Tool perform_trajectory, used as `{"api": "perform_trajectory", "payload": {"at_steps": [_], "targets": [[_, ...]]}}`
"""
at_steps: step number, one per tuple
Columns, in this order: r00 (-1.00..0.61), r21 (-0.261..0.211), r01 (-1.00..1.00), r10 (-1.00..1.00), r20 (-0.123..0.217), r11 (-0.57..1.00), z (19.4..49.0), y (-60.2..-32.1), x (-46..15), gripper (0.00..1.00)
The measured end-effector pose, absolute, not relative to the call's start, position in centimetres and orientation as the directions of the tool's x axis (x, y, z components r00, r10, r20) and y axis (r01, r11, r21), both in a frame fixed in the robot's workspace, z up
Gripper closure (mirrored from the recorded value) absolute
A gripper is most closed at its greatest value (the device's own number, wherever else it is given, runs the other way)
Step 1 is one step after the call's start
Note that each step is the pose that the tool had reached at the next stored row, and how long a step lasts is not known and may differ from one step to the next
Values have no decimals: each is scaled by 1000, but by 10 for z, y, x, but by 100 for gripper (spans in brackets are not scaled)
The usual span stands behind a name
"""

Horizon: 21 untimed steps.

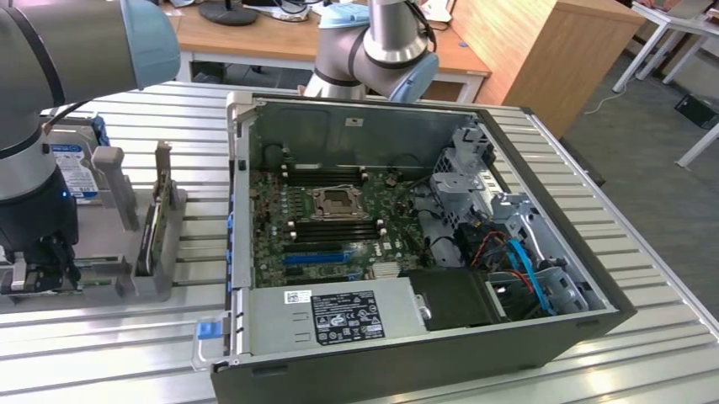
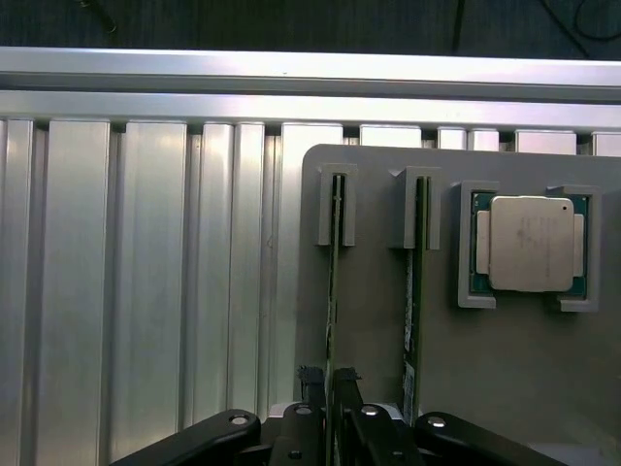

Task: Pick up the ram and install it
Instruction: 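Pick up the ram and move it above insertion slot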

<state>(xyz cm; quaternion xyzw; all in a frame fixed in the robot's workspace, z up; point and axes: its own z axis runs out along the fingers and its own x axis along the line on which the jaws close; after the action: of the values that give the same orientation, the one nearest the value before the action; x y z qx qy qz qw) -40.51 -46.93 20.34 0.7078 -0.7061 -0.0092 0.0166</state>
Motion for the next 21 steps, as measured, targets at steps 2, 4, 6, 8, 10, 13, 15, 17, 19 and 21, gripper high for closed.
{"api": "perform_trajectory", "payload": {"at_steps": [2,4,6,8,10,13,15,17,19,21], "targets": [[3,37,-999,-1000,10,-2,203,-469,-405,81],[3,37,-999,-1000,10,-2,203,-469,-405,81],[3,37,-999,-1000,10,-2,203,-469,-405,81],[3,37,-999,-1000,10,-2,202,-469,-405,81],[3,37,-999,-1000,10,-2,202,-469,-405,81],[3,37,-999,-1000,10,-2,202,-469,-405,81],[3,37,-999,-1000,10,-2,202,-469,-405,88],[3,37,-999,-1000,10,-2,202,-469,-405,89],[3,37,-999,-1000,10,-2,202,-469,-405,89],[3,37,-999,-1000,10,-2,202,-469,-405,89]]}}
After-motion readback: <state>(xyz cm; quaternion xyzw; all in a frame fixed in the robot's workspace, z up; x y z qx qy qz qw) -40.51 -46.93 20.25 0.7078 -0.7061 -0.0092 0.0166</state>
